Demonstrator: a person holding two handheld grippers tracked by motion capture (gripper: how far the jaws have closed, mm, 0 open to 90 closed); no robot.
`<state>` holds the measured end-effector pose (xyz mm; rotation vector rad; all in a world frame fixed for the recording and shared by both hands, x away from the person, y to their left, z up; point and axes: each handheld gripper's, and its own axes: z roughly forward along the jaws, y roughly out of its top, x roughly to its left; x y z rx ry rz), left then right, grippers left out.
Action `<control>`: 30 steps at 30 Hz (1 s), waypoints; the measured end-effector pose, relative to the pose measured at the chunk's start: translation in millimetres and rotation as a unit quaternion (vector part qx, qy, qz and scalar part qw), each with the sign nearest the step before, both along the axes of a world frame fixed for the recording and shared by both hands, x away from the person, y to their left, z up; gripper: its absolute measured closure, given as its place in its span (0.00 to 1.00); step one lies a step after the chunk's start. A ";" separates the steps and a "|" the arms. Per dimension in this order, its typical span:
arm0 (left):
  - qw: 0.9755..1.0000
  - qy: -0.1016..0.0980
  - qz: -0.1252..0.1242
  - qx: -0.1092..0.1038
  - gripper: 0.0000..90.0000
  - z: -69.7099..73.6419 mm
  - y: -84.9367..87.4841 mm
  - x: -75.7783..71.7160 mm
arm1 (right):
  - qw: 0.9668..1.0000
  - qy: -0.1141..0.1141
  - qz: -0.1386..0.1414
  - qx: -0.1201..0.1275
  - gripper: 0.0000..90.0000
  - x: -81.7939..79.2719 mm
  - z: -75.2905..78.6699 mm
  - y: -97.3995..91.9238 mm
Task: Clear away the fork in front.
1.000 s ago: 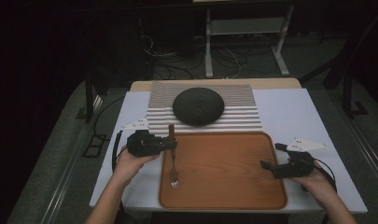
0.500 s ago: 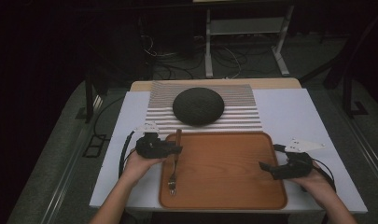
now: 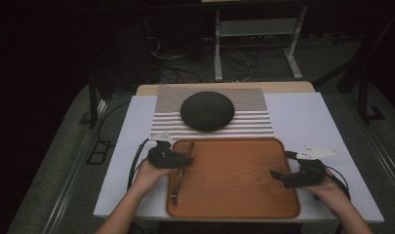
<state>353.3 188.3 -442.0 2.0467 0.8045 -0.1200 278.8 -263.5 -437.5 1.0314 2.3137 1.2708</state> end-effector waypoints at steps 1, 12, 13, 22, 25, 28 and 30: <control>1.000 0.001 0.000 0.002 0.71 -0.8 -0.3 0.4 | 1.000 0.000 0.000 0.000 0.10 0.0 0.0 0.0; 0.999 -0.012 0.006 0.034 0.65 -2.7 -1.0 0.6 | 1.000 -0.003 0.002 -0.001 0.10 0.1 0.1 -0.8; 0.999 -0.015 0.007 0.037 0.64 -2.7 -0.8 0.6 | 1.000 -0.002 0.001 -0.002 0.10 -0.1 0.2 -0.8; 0.998 -0.052 -0.002 0.036 0.85 10.8 -5.0 -4.9 | 1.000 -0.002 0.004 -0.008 0.10 0.2 -0.6 0.8; 0.998 -0.057 -0.016 0.032 0.98 15.4 -11.5 -5.6 | 1.000 -0.002 0.004 -0.009 0.10 0.5 -1.0 0.8; 0.997 -0.052 -0.035 0.034 0.99 16.3 -21.0 -5.3 | 1.000 -0.002 0.003 -0.008 0.10 1.4 -1.2 0.5; 0.997 -0.051 -0.045 0.045 0.99 15.6 -28.8 -4.3 | 1.000 -0.001 0.002 -0.006 0.10 2.2 -1.3 0.4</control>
